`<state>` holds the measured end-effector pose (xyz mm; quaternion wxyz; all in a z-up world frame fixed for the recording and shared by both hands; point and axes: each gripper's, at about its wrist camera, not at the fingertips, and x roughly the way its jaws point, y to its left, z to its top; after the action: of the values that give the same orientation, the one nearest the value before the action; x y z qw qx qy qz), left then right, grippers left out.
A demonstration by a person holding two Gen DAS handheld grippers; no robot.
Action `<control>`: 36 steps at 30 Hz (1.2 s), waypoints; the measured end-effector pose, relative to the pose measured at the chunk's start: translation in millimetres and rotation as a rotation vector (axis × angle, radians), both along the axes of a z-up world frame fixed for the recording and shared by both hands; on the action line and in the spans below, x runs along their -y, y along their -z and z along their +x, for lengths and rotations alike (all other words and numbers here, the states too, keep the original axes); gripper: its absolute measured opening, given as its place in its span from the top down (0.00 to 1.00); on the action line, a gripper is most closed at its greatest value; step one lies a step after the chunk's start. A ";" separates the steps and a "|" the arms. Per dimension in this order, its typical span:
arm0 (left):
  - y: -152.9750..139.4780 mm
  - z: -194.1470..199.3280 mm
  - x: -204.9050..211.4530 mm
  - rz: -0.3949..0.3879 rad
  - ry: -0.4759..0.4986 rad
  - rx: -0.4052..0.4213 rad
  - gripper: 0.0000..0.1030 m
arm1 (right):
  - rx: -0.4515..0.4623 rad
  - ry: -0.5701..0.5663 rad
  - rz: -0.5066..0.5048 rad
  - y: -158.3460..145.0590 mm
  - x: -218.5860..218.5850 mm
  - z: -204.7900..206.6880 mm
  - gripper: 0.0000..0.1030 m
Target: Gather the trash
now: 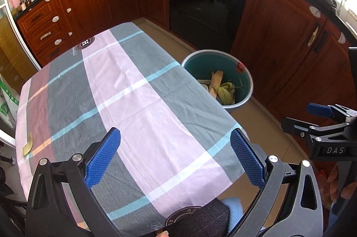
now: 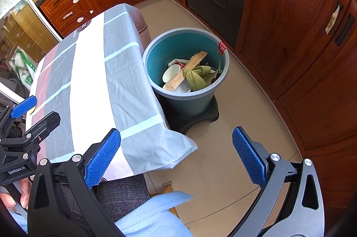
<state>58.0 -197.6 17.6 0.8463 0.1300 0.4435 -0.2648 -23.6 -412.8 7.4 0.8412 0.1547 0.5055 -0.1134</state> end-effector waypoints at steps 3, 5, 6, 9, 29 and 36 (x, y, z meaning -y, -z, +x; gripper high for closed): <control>2.8 2.0 -1.8 0.003 -0.006 -0.006 0.04 | -0.006 -0.007 0.002 2.6 -2.0 3.0 0.07; 4.2 2.5 -2.0 0.008 -0.009 -0.006 0.04 | -0.011 -0.011 0.003 4.2 -2.8 4.7 0.07; 4.8 2.6 -2.3 0.010 -0.010 -0.006 0.04 | -0.012 -0.012 0.004 4.8 -3.1 5.3 0.07; 6.1 2.4 -1.9 0.015 -0.010 -0.008 0.04 | -0.015 -0.015 0.007 6.6 -4.2 6.5 0.07; 11.2 5.2 -5.3 0.027 -0.025 -0.018 0.04 | -0.021 -0.030 0.015 9.4 -11.9 10.6 0.07; 14.4 3.6 -4.8 0.033 -0.016 -0.015 0.04 | -0.026 -0.032 0.017 10.9 -12.0 12.1 0.07</control>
<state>61.6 -192.8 3.2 0.8429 0.1386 0.4551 -0.2514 -11.5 -400.7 -3.4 0.8348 0.1526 0.5199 -0.0977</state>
